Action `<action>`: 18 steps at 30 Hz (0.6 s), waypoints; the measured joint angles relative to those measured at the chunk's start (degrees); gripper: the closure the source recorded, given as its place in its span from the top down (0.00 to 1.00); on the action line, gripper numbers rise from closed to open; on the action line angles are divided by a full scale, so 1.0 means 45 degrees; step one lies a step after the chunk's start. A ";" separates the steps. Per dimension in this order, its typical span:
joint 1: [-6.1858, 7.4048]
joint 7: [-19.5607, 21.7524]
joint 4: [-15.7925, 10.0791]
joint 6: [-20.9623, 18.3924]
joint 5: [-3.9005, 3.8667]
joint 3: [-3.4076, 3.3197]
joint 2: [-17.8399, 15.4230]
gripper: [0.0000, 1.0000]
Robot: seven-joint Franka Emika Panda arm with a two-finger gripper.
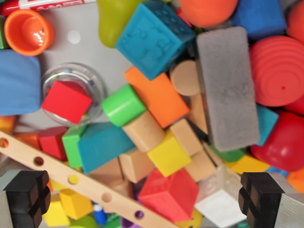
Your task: Pick an object from the bin
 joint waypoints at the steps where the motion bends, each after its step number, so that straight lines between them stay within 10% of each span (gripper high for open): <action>1: 0.0024 0.0002 0.0002 0.0032 0.0000 0.0016 0.0033 1.00; 18: 0.0801 0.0033 0.0352 0.0855 -0.0004 0.0379 0.1147 1.00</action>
